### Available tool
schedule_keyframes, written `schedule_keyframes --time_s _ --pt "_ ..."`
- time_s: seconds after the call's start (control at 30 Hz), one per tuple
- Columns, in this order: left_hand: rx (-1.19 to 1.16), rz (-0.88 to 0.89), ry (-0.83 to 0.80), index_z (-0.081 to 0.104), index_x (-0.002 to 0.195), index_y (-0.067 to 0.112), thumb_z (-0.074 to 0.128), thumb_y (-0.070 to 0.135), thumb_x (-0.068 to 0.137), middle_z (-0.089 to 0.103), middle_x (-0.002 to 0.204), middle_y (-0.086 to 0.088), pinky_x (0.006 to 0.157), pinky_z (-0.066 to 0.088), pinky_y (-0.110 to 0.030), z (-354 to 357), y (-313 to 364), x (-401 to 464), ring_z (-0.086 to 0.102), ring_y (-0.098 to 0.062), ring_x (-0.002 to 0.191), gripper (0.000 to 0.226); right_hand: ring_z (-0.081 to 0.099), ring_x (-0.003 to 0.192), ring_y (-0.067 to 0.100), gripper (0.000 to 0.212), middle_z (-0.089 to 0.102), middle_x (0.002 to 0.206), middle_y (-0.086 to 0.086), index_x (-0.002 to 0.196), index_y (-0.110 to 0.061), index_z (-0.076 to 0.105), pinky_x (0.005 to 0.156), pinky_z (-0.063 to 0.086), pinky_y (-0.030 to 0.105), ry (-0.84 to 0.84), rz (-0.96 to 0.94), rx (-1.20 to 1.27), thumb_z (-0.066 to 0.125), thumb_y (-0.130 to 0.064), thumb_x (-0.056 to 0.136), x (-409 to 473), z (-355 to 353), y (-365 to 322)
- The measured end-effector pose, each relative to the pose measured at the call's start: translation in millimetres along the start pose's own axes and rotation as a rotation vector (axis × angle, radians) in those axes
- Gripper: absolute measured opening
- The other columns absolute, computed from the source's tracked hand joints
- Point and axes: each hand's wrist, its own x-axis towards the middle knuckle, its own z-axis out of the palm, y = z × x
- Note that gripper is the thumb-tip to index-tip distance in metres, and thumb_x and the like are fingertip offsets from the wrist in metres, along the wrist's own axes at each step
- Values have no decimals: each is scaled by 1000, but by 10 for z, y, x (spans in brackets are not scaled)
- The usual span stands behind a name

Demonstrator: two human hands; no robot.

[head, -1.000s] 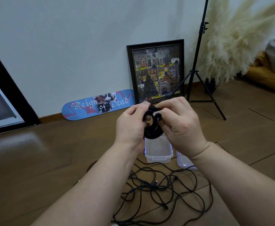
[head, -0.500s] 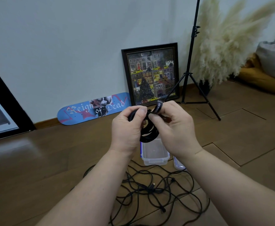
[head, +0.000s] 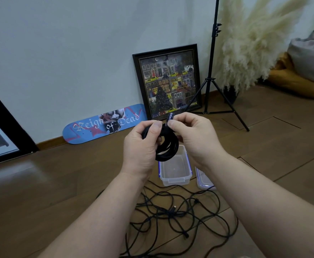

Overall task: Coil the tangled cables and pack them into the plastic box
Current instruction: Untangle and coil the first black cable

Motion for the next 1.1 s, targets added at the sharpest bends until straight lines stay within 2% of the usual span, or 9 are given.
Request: schedule_keyframes --time_s 0.1,0.23,0.33,0.53,0.67,0.83,0.97,1.07,1.1 --pt "-29 -11 -8 66 82 17 59 11 94 57 61 8 51 39 -14 18 5 -10 45 -3 48 16 57 72 20 20 62 73 6 72 -12 63 67 47 28 -31 121 121 62 1 88 29 -46 -40" --pt "-56 -16 -29 67 81 17 59 11 92 56 59 7 50 38 -14 46 -5 -12 43 -4 45 15 60 56 12 20 58 68 7 72 -6 58 58 53 29 -56 210 288 57 6 89 34 -75 -101" --pt "-61 -9 -52 71 76 22 63 19 87 55 59 5 51 38 -15 49 -17 -2 42 -4 46 14 58 55 18 17 58 66 10 73 -4 58 56 52 30 -57 240 285 57 5 88 27 -71 -120" --pt "-16 12 -35 66 81 15 59 10 92 55 59 7 51 39 -15 78 -42 -39 42 -3 46 14 55 52 17 22 58 61 7 72 -9 55 59 47 33 -68 345 307 57 9 86 16 -80 -132" --pt "4 39 -43 72 74 24 60 12 93 57 61 8 52 41 -16 94 -66 -38 44 -4 48 25 52 54 17 24 57 62 6 76 -11 54 56 47 30 -51 368 349 57 10 86 17 -104 -118" --pt "20 65 -43 70 78 23 61 14 92 59 63 8 53 42 -15 109 -72 -36 45 -3 50 19 58 60 17 19 63 66 9 77 -5 66 58 51 27 -88 284 226 55 7 88 2 -123 -120" --pt "33 76 -29 67 83 19 58 14 95 58 63 10 54 42 -15 119 -54 -11 46 -3 51 16 62 66 13 22 67 72 4 82 -11 70 63 51 24 -174 208 60 52 -4 94 5 -157 -139" --pt "43 79 -2 63 84 18 58 16 96 60 66 11 56 43 -18 104 -71 25 49 -4 55 13 64 79 13 9 70 85 5 95 -12 71 73 53 26 -320 147 -50 65 -16 89 3 -191 -115" --pt "43 69 6 62 84 18 59 19 95 61 68 9 59 44 -21 99 -86 33 51 -6 58 12 64 83 14 13 70 90 6 99 -12 70 79 53 29 -330 107 -122 69 -16 86 7 -210 -93"
